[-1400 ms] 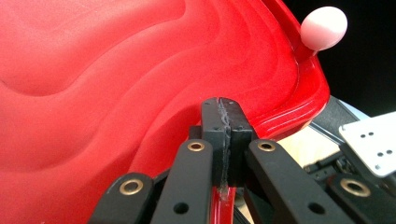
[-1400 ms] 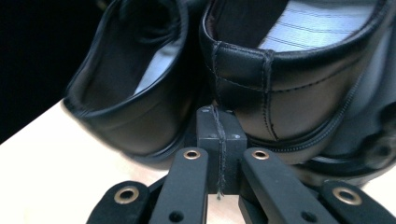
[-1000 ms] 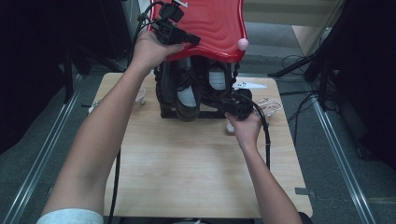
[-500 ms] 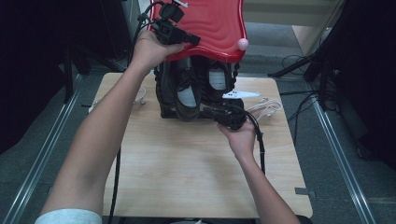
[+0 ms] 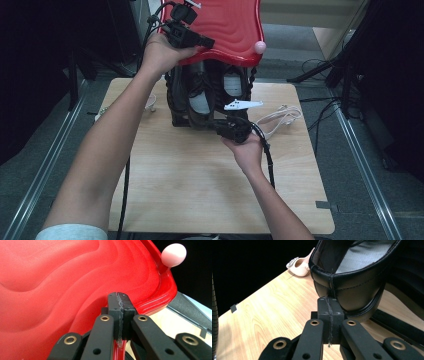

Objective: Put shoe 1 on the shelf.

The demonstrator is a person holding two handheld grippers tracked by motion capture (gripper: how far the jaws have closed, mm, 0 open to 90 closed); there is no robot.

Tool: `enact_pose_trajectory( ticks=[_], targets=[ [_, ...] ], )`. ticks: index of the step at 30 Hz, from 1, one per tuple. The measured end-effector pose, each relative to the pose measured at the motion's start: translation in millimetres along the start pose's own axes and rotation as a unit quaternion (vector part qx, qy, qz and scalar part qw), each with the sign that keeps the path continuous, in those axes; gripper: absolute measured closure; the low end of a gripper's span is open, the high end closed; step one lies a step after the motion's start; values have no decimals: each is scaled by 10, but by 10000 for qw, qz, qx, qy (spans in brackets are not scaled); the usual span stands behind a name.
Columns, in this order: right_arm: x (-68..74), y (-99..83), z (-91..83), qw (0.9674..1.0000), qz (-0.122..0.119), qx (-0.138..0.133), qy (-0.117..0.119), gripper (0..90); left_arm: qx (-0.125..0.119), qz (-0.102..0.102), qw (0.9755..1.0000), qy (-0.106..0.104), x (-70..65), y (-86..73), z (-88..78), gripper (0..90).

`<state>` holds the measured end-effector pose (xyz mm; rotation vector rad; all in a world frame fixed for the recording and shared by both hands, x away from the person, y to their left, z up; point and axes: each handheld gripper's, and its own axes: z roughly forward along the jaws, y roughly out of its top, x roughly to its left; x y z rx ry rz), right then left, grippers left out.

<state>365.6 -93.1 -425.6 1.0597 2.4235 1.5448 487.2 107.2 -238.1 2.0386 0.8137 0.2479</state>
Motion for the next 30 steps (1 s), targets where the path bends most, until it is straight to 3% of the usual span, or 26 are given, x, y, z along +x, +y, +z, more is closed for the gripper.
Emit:
enact_pose_trajectory(
  ticks=[5,12,25,30],
  targets=[
    [27,58,23,10000,-20,-67,60,900,-8,-14,10000,-3,0,-2,0,900],
    [63,271,172,9997,-144,-28,-180,900,-2,-43,10000,-6,-1,-3,-4,900],
    [-7,546,500,9993,227,-215,-200,900,36,-138,9999,-18,3,5,-8,900],
    [10,627,608,9995,181,-135,-217,900,48,-181,9998,29,-7,8,-10,900]
  ],
)
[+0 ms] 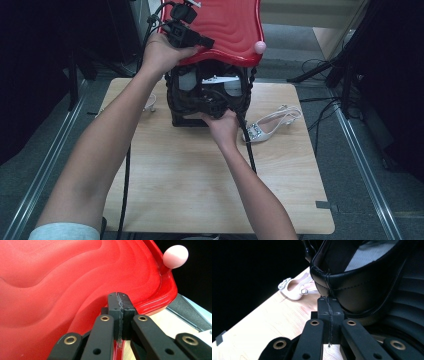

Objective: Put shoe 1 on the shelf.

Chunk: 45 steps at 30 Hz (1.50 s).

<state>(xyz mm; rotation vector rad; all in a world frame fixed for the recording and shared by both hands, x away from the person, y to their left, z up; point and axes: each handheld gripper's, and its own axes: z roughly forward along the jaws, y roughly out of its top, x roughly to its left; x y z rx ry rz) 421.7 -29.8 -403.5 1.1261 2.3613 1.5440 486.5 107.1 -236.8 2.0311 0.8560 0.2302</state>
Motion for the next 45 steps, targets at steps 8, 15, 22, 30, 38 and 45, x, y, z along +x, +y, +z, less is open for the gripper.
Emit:
enact_pose_trajectory(
  ticks=[8,15,22,30,38,45],
  targets=[
    [36,-51,-13,9998,-138,130,-36,900,47,19,10000,5,-5,0,-103,874],
    [48,-175,-250,9994,-274,209,45,862,-14,48,9998,-198,-97,-34,-293,802],
    [14,-315,-502,9994,-225,134,211,746,71,66,9990,-436,-261,-171,-355,637],
    [-88,-501,-751,9995,-210,45,233,639,125,149,9986,-493,-411,-385,-377,503],
    [-119,-676,-896,9991,-374,42,195,558,83,249,9984,-510,-495,-674,-440,428],
    [-111,-813,-974,9992,-269,98,282,546,139,216,9984,-499,-495,-967,-450,413]
  ],
)
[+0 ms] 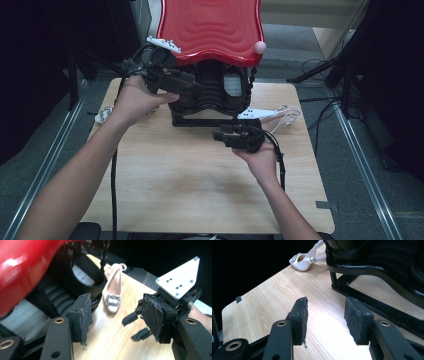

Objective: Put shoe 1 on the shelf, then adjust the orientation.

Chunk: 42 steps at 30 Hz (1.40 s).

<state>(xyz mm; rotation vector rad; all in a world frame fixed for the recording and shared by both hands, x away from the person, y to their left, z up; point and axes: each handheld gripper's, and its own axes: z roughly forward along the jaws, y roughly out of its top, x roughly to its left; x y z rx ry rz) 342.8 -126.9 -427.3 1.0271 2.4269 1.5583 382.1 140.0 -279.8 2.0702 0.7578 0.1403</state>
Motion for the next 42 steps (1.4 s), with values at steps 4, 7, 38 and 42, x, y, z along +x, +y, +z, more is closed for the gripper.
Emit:
enact_pose_trajectory(
  ticks=[4,7,38,42],
  targets=[
    [-19,-63,-25,10000,-25,51,-4,537,-19,-64,10000,-13,15,-166,11,409],
    [-31,-114,-48,10000,-40,57,-38,535,-3,-167,9999,-38,25,-304,41,405],
    [-181,-488,-166,9990,41,366,-269,501,179,-1023,9943,239,428,-1503,185,434],
    [-194,-497,-147,9988,44,404,-268,500,155,-1081,9933,375,541,-1567,146,472]
  ],
)
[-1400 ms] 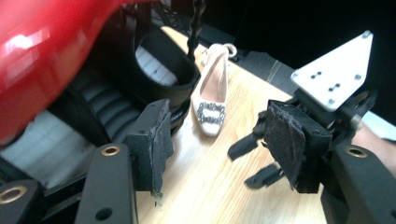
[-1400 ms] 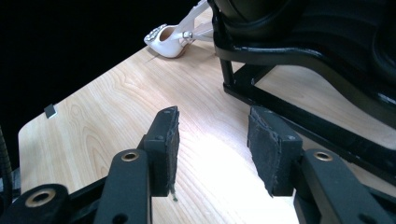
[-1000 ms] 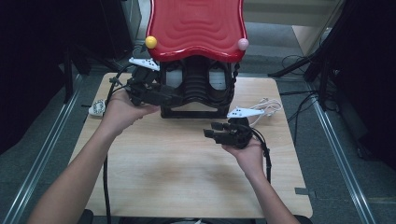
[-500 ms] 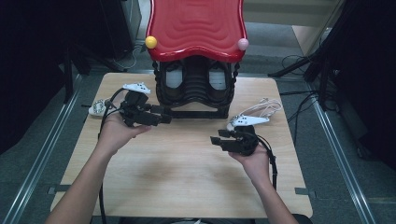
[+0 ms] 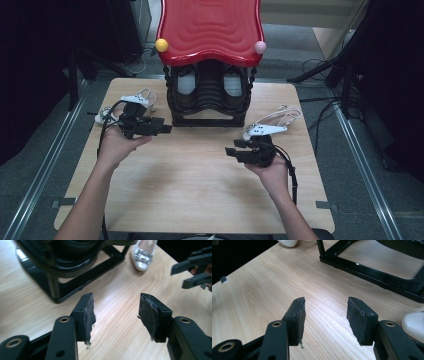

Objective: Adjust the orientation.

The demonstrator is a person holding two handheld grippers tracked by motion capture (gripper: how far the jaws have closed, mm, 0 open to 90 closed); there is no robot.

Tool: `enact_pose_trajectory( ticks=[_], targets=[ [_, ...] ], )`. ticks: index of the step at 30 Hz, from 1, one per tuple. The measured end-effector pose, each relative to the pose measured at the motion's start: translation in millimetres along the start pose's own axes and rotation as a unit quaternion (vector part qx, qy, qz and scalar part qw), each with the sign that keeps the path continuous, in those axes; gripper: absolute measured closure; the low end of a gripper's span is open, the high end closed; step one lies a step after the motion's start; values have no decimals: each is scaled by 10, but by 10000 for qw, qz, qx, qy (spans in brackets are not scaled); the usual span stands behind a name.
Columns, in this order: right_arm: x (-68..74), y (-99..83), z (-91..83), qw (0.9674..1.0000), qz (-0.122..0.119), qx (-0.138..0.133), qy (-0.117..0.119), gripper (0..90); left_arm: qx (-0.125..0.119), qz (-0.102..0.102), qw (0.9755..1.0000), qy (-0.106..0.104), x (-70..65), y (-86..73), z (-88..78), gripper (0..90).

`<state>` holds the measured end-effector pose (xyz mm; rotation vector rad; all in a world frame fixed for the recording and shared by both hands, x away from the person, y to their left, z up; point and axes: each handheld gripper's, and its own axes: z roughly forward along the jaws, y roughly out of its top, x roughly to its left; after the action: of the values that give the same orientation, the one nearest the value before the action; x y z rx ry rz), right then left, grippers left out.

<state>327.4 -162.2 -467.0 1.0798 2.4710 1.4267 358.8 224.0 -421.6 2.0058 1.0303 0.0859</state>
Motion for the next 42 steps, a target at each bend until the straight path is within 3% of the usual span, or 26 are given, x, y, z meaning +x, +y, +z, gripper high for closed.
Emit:
enact_pose_trajectory(
  ticks=[4,9,17,20,27,31,36,40,42],
  targets=[
    [-9,-8,11,10000,-5,38,-18,500,8,-124,9998,157,167,-38,-20,565],
    [-32,-38,11,10000,38,32,-27,500,-129,-224,9992,305,351,-80,-86,761],
    [-54,-82,5,9999,107,57,-84,500,-120,-441,9979,461,613,-132,-126,877],
    [-53,-106,5,9998,93,87,-139,499,-33,-481,9973,549,695,-134,-114,899],
    [-31,-179,7,9995,104,177,-221,499,-122,-616,9960,636,885,-115,-107,899],
    [-15,-233,-11,9993,130,225,-278,500,-316,-743,9944,682,994,-114,-111,899],
    [-17,-292,-51,9991,198,208,-327,499,-380,-1041,9901,864,1187,-157,-113,900],
    [-20,-320,-70,9989,227,212,-344,499,-375,-1067,9872,1123,1276,-117,-126,900],
    [-20,-335,-80,9988,242,234,-364,499,-483,-1099,9851,1235,1291,-97,-132,900]
  ],
)
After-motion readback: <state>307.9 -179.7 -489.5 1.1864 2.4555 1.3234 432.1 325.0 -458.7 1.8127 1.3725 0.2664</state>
